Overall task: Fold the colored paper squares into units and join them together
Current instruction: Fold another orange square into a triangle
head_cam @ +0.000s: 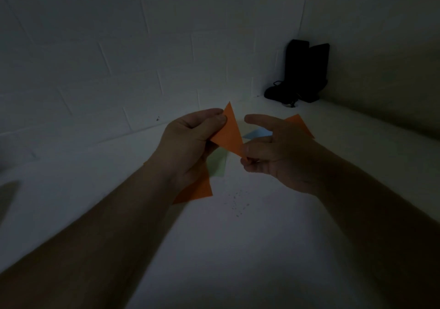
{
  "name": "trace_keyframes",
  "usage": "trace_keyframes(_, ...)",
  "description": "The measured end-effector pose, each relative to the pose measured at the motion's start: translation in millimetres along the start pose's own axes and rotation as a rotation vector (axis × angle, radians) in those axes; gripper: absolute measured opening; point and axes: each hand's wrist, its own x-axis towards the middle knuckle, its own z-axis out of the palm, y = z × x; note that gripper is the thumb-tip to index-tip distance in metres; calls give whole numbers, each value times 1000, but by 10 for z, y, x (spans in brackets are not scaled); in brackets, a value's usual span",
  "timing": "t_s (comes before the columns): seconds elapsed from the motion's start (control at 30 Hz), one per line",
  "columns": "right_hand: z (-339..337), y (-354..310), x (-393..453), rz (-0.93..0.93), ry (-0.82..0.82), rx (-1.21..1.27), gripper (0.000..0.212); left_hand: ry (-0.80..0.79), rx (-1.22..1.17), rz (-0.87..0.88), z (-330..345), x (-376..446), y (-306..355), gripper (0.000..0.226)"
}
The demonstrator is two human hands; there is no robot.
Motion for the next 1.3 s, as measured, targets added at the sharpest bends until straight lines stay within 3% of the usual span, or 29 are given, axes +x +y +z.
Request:
trace_keyframes(0.67,-17,-28,-57,-12,-66,-54,86,21,16,59,-6,34,-33,12)
trace_keyframes(0.93,-73,-21,-42,-27,-37,-98,76,-6,47,61,13,-2,-47,15)
trace_keyframes(1.07,-46,-11,-44,-74,-41,-149,59,-19,74,69,14,-6,-66,17)
trace_keyframes(1.3,-62,19,2,-96,-7,-55,68,-32,107,58,61,-50,-78,20)
